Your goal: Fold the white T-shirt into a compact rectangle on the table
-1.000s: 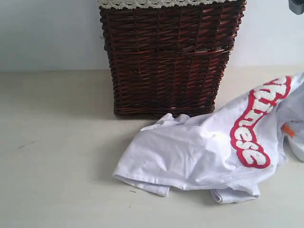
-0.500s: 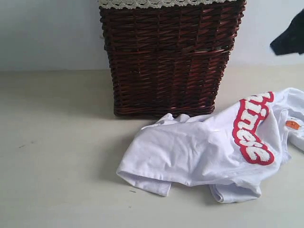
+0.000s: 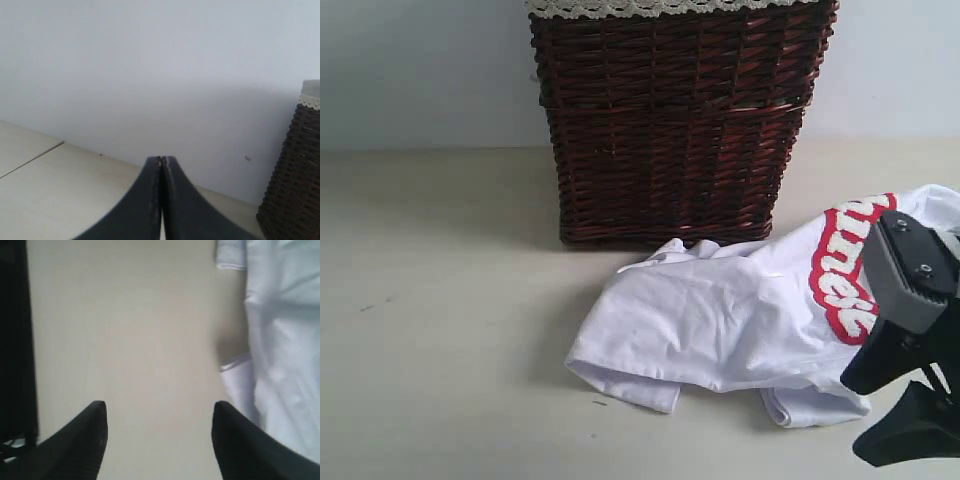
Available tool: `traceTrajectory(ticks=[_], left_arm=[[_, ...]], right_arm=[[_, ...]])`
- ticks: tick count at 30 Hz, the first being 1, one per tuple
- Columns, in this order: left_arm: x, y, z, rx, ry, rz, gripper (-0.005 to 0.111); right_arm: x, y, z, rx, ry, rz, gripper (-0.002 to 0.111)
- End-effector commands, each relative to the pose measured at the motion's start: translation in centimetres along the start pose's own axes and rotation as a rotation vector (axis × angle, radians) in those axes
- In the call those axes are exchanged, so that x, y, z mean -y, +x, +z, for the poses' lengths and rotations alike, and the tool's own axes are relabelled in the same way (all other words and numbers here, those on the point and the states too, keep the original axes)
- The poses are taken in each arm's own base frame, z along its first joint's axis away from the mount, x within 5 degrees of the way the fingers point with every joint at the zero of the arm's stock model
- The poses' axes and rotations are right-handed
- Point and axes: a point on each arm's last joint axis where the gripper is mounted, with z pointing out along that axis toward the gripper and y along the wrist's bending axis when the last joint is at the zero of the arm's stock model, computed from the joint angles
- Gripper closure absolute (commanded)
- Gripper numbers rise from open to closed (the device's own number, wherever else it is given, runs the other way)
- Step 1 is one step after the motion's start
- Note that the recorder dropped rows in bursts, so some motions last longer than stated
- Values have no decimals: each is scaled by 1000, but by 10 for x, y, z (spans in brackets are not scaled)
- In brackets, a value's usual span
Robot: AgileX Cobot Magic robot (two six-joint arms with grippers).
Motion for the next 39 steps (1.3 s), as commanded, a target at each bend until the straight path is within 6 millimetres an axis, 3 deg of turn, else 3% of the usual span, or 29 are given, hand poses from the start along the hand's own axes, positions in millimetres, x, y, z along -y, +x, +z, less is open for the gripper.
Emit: traceTrajectory(ticks=[1, 4, 12, 16, 22, 31, 39], left_arm=[[0, 1, -1, 2, 1, 4, 107], [0, 1, -1, 2, 1, 4, 107], [0, 1, -1, 2, 1, 4, 107], [0, 1, -1, 2, 1, 4, 107], [0, 1, -1, 2, 1, 4, 107], [0, 1, -1, 2, 1, 4, 107], [0, 1, -1, 2, 1, 4, 107]], right_arm=[[27, 9, 20, -18, 74, -66, 49], [34, 14, 31, -35, 49, -163, 49], [42, 16, 49, 9, 1, -212, 49], [37, 9, 57, 0, -39, -257, 50], [20, -13, 51, 49, -37, -329, 56], [44, 7, 71, -117, 75, -281, 56], [41, 9, 74, -113, 22, -251, 56]])
